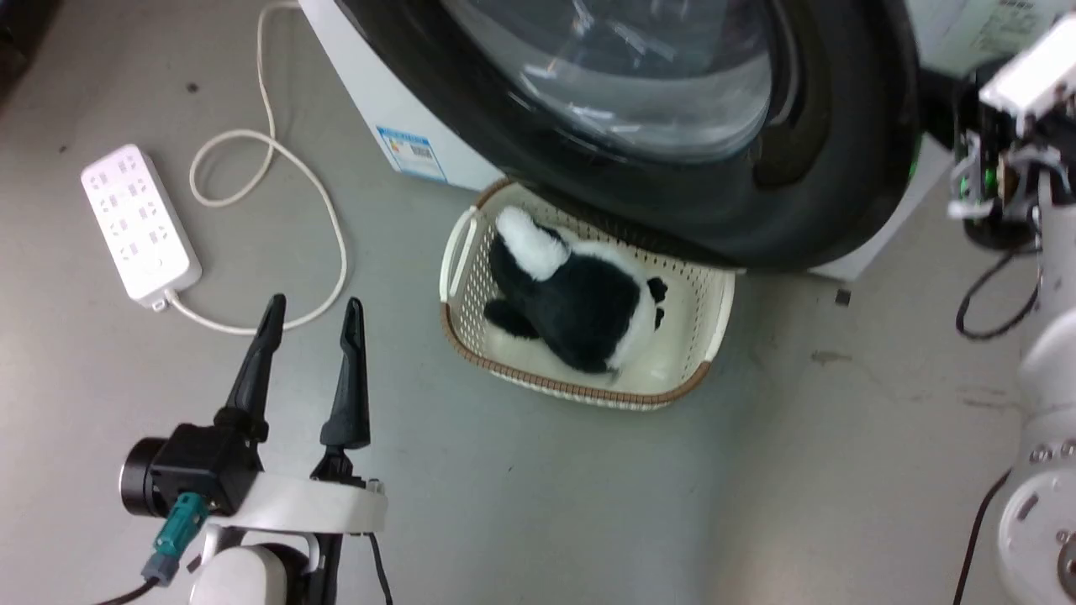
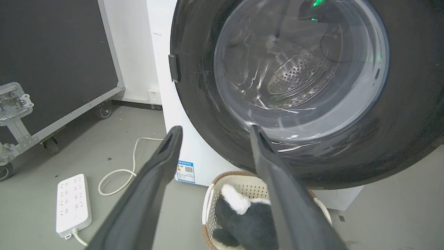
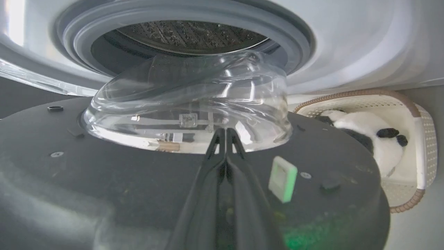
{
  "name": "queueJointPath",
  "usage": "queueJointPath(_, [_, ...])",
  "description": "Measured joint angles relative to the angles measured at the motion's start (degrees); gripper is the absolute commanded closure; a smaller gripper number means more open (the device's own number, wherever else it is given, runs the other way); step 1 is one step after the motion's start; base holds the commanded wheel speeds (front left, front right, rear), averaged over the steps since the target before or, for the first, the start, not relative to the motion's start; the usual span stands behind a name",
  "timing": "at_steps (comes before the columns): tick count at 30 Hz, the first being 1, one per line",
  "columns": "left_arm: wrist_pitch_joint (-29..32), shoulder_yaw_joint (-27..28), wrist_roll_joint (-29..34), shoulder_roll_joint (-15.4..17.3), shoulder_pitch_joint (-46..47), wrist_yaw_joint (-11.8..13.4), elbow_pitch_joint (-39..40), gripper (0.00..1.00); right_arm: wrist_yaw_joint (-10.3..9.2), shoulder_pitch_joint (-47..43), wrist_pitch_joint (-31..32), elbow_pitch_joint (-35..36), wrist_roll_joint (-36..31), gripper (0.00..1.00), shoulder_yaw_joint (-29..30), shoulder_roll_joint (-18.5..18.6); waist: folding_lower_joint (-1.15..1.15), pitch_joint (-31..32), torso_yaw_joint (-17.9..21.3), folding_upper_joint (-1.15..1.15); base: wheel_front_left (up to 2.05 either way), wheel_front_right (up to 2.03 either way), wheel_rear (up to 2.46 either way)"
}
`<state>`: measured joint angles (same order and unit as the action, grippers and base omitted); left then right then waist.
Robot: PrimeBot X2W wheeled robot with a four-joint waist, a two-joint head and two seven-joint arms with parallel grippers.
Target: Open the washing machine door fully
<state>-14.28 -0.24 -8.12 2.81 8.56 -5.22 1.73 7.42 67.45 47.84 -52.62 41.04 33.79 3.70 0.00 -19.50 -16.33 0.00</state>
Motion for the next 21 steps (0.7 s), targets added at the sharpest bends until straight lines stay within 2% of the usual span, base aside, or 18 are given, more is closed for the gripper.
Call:
queueJointPath(4, [-0.41,-0.41,0.46,0.01,-0.87,0.08,-0.34,0.00,0.01,-4.66,3.89,2.68,2.03,1.00,0.47,-0.20,0.00,2.50,0.07,0.00,0.00,0.00,0.00])
queueJointPath(8, [-0.41,-0.86,0.64,0.00,-2.03,0.26,-0.73,0.00,0.01,-9.91,6.36,3.46,7.50,1.00,-3.16,-0.13,-0.01,5.12,0.06,0.00,0.00,0.00,0.00])
queueJointPath(13, [-0.41,-0.98,1.45,0.00,-3.49,0.53,-1.30,0.00,0.01,-16.25,6.57,3.56,16.30,1.00,-12.60,-0.25,-0.01,8.07,-0.15,0.00,0.00,0.00,0.00])
queueJointPath(21, [-0.41,-1.71,1.88,0.01,-5.78,0.53,-2.25,0.00,0.01,-25.26,4.36,6.97,32.60,1.00,-32.20,-0.29,-0.01,10.99,-0.94,0.00,0.00,0.00,0.00])
